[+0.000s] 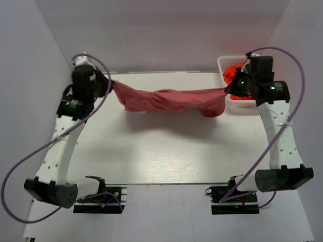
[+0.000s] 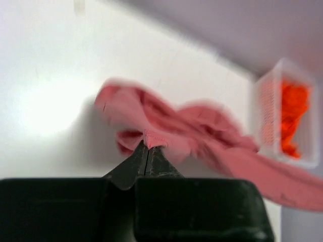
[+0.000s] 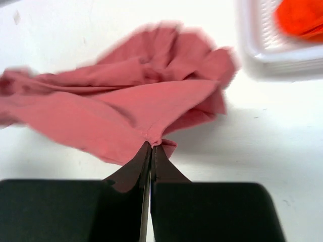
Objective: Fold and stack the t-shirts
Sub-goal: Flatten out the tshirt
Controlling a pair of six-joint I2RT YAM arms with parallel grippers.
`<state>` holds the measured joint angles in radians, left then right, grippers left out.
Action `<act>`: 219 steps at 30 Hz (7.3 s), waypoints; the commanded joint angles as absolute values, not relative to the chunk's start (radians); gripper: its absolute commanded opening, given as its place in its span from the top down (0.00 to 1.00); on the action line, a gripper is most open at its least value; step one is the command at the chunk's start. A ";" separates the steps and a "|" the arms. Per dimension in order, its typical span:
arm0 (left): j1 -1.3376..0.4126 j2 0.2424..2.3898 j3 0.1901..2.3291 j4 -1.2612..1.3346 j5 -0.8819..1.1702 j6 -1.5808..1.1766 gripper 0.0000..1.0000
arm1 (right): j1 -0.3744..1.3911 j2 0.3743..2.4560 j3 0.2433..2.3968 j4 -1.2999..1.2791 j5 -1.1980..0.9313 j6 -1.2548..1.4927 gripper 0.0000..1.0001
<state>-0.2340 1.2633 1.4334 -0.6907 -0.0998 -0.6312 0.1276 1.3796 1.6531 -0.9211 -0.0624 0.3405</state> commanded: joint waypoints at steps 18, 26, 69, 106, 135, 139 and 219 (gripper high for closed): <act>-0.236 0.899 2.129 -0.721 -0.298 -0.457 1.00 | 0.115 0.866 2.095 -0.707 -0.008 0.238 1.00; -0.236 0.839 2.264 -0.658 -0.177 -0.439 1.00 | 0.118 0.765 2.140 -0.611 -0.051 0.216 1.00; -0.181 2.197 2.182 -0.674 -0.195 -0.373 0.00 | 0.126 1.749 1.480 -0.233 -0.212 0.287 0.10; -0.202 2.238 1.917 -0.733 0.142 -0.239 1.00 | 0.187 1.577 0.922 -0.314 -0.161 0.293 0.10; -0.187 2.165 2.086 -0.552 0.196 -0.025 0.00 | 0.192 1.522 0.963 -0.367 -0.107 0.288 0.10; -0.209 2.207 2.069 -0.613 0.242 0.012 0.00 | 0.189 1.516 0.956 -0.374 -0.104 0.293 0.10; -0.196 1.867 1.298 -0.399 0.100 -0.661 0.00 | 0.612 2.436 2.223 -0.253 -0.195 -0.031 0.14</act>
